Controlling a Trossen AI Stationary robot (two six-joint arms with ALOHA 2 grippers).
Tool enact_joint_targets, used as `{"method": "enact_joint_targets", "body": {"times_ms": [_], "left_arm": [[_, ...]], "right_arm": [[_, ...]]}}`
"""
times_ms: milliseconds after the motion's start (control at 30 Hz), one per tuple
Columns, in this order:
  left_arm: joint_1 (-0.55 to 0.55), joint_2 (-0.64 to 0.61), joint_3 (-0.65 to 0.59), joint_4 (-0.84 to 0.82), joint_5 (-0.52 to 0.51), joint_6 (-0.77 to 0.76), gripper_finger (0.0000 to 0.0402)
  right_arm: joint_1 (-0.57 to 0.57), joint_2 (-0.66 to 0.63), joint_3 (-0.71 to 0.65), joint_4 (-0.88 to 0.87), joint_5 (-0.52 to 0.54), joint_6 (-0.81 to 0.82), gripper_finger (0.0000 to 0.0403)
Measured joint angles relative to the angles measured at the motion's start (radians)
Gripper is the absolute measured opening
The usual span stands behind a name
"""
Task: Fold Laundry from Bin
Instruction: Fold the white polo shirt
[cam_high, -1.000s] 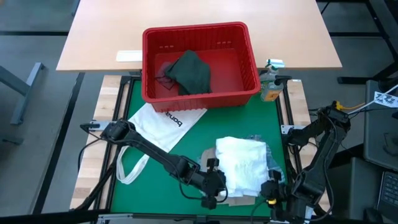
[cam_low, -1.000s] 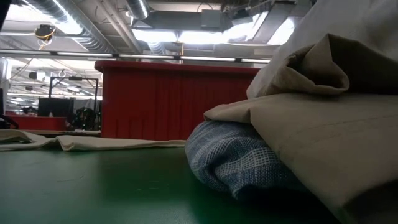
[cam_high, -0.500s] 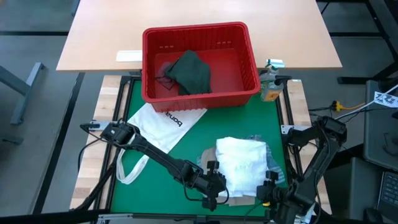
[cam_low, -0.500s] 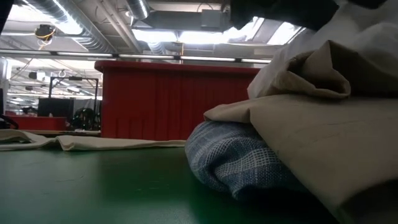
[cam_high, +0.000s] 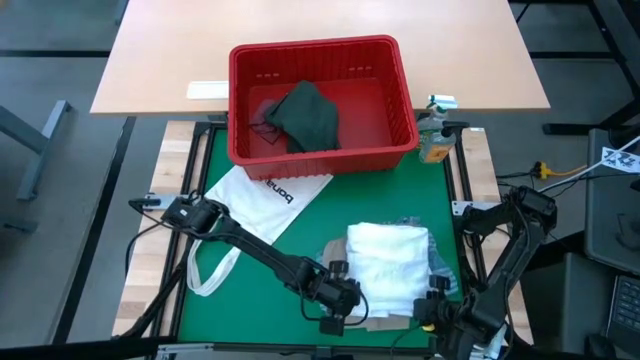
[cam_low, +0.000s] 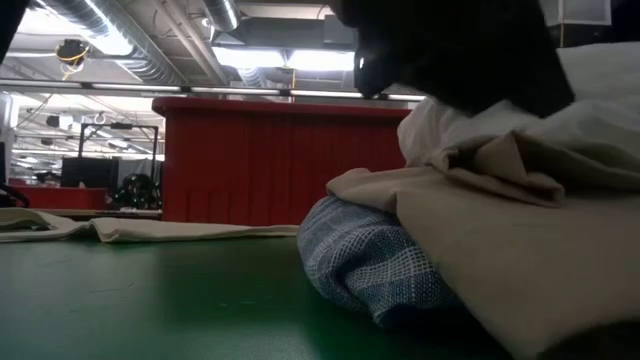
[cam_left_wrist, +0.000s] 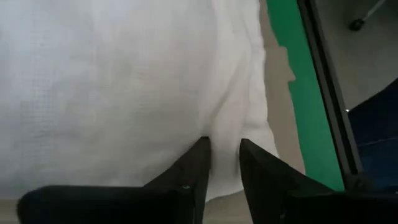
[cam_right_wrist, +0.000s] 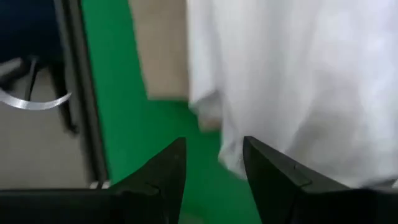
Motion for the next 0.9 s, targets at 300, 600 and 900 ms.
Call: {"method": "enact_joint_targets", "body": {"times_ms": [300,600,900], "left_arm": [[-0.014,-0.021,0.124,-0.096,0.003,0.072,0.0048],[-0.008,-0.026,0.25,-0.144,-0.194,0.193,0.0018],[0.036,-0.027,0.076,-0.117,-0.208,0.104,0.0002]], "right_arm": [[0.002,0.0,0.118,-0.047,-0.062,-0.015,0.016],[0.002,-0.002,0.184,-0.185,0.277,-0.022,0.016],[-0.021,-0.002,0.005,-0.031,0.257,-0.014,0.016]]}}
